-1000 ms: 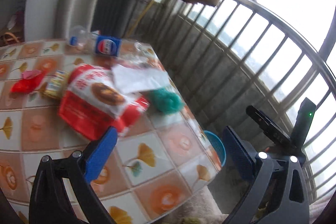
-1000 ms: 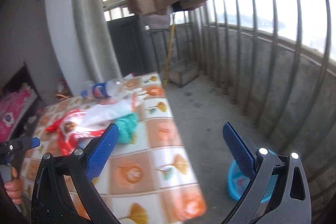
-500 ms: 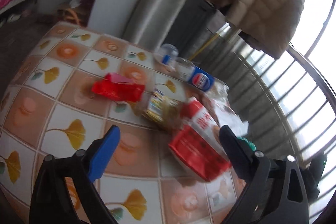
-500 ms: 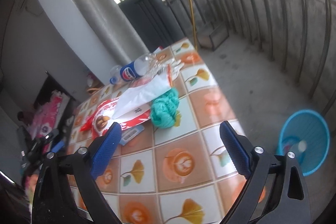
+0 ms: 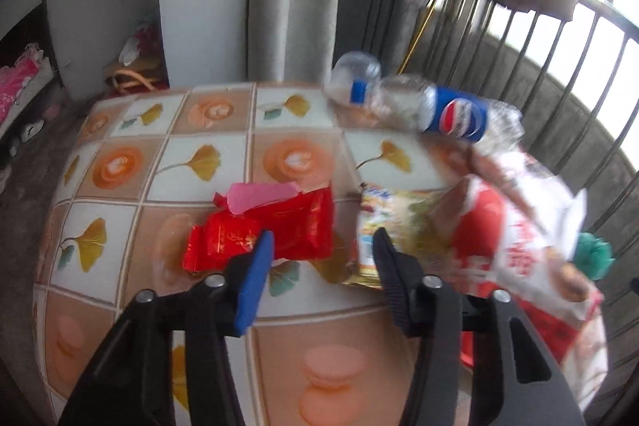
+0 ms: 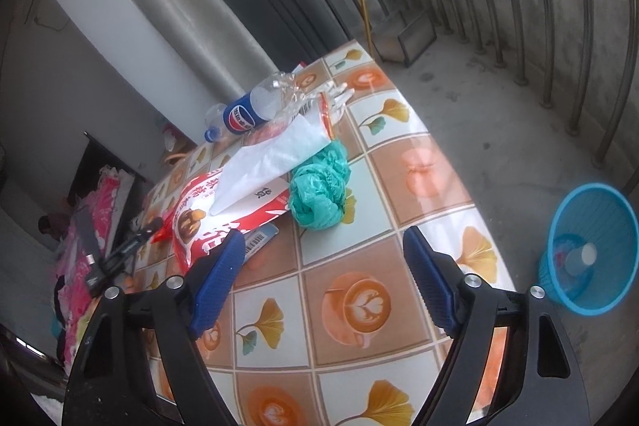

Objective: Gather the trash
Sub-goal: 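Move both grippers back to the table toward the red wrapper and tissue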

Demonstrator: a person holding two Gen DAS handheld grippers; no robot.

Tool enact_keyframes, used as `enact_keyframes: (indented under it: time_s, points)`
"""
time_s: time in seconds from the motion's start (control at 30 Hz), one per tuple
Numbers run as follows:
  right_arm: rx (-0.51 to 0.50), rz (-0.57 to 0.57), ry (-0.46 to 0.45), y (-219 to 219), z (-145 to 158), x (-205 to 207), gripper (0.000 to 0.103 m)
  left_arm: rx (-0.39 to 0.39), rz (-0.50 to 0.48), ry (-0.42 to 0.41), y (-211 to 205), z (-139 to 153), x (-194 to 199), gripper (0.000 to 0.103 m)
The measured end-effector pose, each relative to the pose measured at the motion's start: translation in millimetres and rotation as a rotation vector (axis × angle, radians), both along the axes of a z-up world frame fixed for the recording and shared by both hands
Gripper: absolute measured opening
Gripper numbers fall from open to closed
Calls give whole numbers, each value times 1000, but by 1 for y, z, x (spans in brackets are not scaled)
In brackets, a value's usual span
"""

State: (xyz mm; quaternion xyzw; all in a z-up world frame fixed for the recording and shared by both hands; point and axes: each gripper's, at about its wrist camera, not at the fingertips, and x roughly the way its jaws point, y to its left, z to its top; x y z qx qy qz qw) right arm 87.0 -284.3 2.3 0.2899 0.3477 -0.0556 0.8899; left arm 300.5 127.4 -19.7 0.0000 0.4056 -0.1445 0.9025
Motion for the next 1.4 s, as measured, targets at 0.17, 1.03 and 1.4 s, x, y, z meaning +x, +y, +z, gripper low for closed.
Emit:
enact_keyframes:
  time_s: [0.17, 1.03, 1.4]
  points:
    - [2, 7, 16, 2, -2, 5, 73, 27, 18, 42, 3, -18, 16, 32]
    - [49, 34, 27, -9, -14, 43, 62, -186, 55, 69, 37, -10, 8, 8]
    - [-27, 49, 6, -2, 0, 58, 62, -243, 80, 40, 53, 9, -29, 8]
